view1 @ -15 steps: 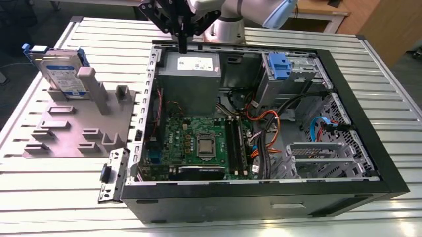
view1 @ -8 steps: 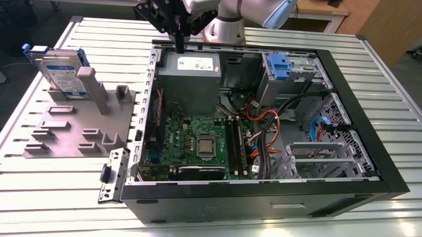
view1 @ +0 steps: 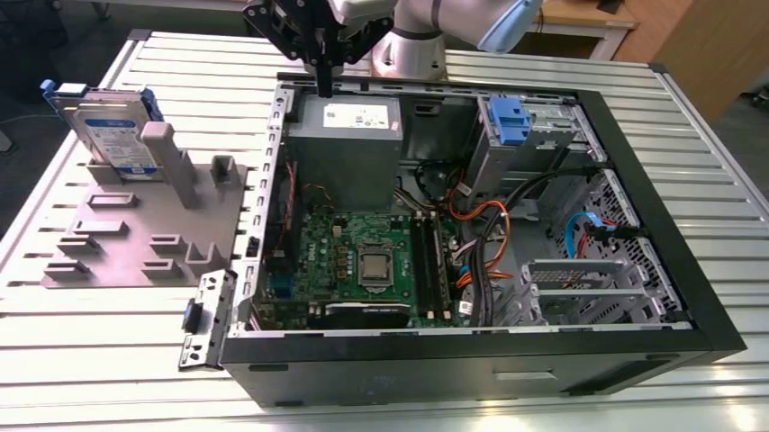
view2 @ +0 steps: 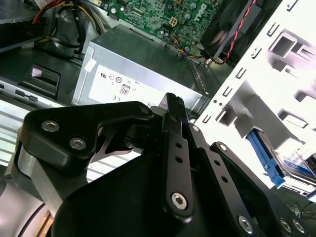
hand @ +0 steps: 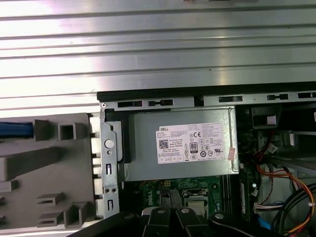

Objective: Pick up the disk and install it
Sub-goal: 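Reach for the disk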

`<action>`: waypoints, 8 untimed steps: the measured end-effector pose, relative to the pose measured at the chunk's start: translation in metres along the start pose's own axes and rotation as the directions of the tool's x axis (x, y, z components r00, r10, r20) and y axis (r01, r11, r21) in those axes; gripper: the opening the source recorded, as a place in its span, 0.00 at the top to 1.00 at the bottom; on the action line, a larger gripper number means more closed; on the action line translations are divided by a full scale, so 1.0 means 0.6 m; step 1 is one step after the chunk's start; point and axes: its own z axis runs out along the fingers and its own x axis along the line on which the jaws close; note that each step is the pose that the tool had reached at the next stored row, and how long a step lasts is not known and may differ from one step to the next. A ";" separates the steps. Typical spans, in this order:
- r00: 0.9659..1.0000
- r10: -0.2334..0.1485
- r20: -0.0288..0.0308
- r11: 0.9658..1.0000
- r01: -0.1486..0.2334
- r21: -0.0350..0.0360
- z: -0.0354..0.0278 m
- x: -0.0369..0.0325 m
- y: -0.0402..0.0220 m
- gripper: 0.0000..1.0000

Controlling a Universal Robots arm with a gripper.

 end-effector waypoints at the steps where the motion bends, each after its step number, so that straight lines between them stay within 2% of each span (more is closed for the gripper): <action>1: 1.000 0.000 0.000 1.000 0.000 0.000 0.000 0.003 0.000 0.89; 8: 1.000 0.000 0.000 1.000 0.000 0.000 0.000 0.005 0.000 0.89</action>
